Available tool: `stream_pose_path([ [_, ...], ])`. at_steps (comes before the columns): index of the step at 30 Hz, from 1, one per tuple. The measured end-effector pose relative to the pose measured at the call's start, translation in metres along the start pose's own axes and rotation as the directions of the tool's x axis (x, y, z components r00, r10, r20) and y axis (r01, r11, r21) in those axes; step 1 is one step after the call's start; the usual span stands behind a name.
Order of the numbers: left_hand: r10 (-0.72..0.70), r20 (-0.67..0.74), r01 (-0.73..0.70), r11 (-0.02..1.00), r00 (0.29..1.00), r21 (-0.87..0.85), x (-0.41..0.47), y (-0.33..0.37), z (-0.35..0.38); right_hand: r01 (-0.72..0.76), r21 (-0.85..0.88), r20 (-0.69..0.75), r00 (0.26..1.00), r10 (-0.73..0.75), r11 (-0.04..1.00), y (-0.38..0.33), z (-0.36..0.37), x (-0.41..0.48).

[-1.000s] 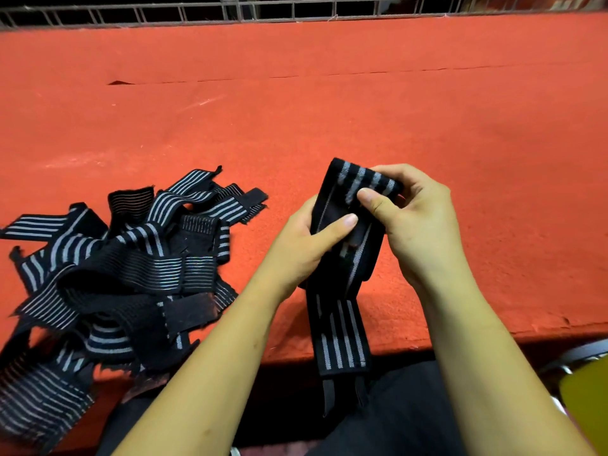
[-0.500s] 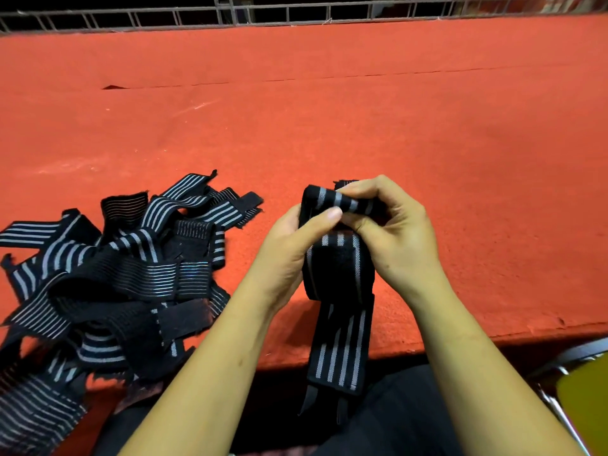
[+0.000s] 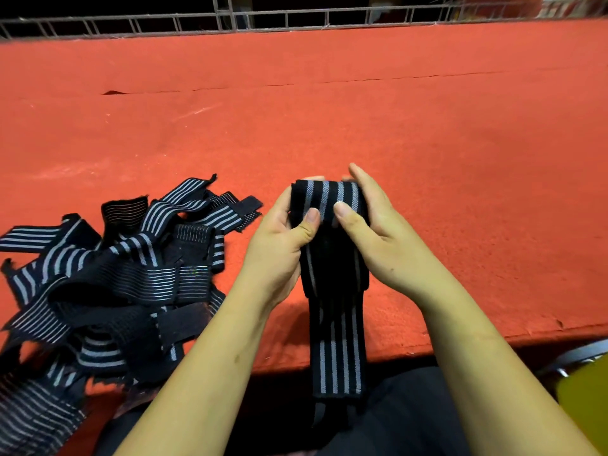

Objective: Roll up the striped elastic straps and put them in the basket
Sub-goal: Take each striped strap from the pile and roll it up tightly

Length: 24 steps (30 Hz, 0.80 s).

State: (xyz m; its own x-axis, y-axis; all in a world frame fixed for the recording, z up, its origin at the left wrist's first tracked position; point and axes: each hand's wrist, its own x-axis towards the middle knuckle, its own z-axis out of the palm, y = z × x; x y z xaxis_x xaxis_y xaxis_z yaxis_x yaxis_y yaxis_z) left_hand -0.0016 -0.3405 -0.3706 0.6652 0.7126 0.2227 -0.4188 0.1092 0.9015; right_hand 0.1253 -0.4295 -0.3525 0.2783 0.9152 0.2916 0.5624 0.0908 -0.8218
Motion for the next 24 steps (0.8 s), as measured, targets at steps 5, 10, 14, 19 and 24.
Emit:
stream_pose_path([
  [5,0.089,-0.036,-0.073,0.945,0.995,0.319,0.000,0.002,-0.003,0.061,0.037,-0.122,0.991,-0.056,0.997,0.000,-0.009,0.006],
  [10,0.081,-0.098,-0.027,0.886,0.992,0.463,0.000,0.001,0.004,0.057,0.147,-0.191,0.981,-0.028,0.988,-0.001,-0.002,0.007],
  [14,0.039,-0.049,-0.013,0.893,0.998,0.450,-0.003,0.004,0.008,-0.012,0.217,-0.059,0.998,0.025,0.976,0.000,0.004,0.003],
  [19,0.017,-0.028,-0.002,0.892,0.999,0.453,-0.003,0.006,0.006,0.045,0.394,-0.133,0.991,0.008,0.918,0.000,0.007,0.004],
  [24,-0.006,-0.123,0.056,0.913,0.992,0.404,-0.003,0.003,0.006,0.152,0.304,-0.311,0.949,-0.053,0.941,0.000,0.008,0.009],
])
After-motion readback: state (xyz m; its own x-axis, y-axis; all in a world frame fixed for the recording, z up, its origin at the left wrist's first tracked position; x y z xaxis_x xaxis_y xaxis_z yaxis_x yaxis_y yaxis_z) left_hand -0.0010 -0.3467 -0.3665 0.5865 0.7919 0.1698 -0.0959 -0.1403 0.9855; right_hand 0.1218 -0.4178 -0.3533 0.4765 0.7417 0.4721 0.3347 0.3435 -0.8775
